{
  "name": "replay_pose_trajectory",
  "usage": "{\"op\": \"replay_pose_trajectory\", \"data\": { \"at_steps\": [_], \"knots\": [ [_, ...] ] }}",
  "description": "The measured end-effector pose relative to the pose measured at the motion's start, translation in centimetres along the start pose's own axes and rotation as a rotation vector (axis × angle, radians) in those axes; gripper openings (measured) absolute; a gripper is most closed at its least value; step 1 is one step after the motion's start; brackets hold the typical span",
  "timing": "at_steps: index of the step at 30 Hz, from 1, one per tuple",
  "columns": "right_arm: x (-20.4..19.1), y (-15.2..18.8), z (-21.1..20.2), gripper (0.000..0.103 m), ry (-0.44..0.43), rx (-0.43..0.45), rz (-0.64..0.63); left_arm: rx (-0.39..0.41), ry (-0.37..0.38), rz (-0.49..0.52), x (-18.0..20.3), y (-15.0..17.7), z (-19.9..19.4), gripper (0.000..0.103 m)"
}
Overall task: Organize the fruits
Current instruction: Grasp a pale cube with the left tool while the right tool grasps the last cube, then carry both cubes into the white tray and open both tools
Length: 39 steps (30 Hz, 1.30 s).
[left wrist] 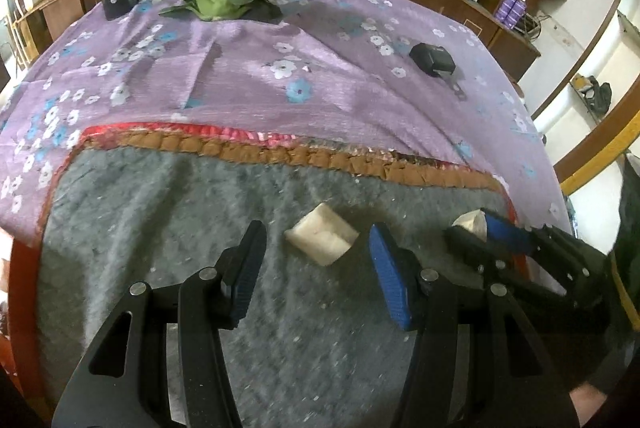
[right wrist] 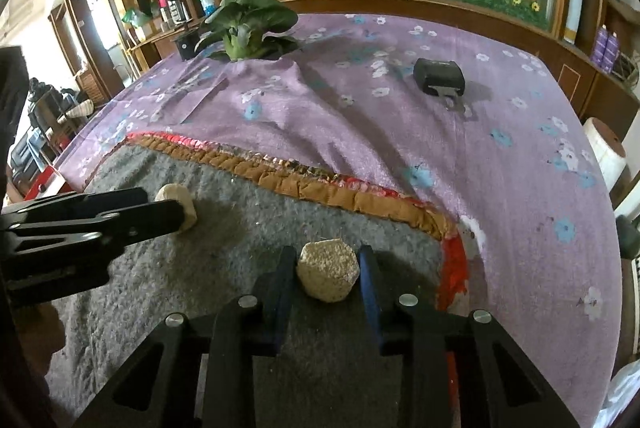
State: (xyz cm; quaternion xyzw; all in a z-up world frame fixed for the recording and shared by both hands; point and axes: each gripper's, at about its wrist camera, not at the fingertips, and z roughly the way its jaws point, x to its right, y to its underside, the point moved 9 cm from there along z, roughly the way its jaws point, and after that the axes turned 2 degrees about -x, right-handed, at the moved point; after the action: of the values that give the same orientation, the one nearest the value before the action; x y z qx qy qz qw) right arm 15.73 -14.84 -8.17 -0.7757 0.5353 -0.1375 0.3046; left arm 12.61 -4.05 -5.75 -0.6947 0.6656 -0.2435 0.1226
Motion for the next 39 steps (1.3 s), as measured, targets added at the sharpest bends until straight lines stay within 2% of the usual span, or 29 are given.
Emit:
{"op": "replay_pose_trajectory", "data": {
  "at_steps": [5,6,7,8,18,27,39],
  "knots": [
    [-0.1,0.0,0.0,0.03,-0.003,0.004,-0.008,-0.009,-0.036,0.005,-0.1,0.0,1.2,0.052],
    [0.0,0.0,0.0,0.03,-0.004,0.005,-0.008,-0.01,-0.049,0.015,-0.1,0.0,1.2,0.041],
    [-0.1,0.0,-0.1,0.03,-0.003,0.005,-0.008,-0.002,-0.067,0.024,-0.3,0.0,1.1,0.037],
    [-0.1,0.0,-0.1,0.03,-0.001,0.005,-0.008,0.002,-0.051,0.026,-0.3,0.0,1.0,0.035],
    [-3.1,1.1,-3.1,0.03,-0.037,0.025,0.001,0.016,-0.058,0.101,-1.5,2.9,-2.4,0.035],
    [-8.9,2.9,-5.9,0.03,-0.092,0.044,-0.041,0.05,-0.059,0.12,-4.2,5.9,-7.3,0.035],
    [-19.8,4.1,-6.5,0.03,-0.23,0.037,-0.167,0.109,-0.176,0.043,-12.5,8.9,-12.8,0.035]
  ]
}}
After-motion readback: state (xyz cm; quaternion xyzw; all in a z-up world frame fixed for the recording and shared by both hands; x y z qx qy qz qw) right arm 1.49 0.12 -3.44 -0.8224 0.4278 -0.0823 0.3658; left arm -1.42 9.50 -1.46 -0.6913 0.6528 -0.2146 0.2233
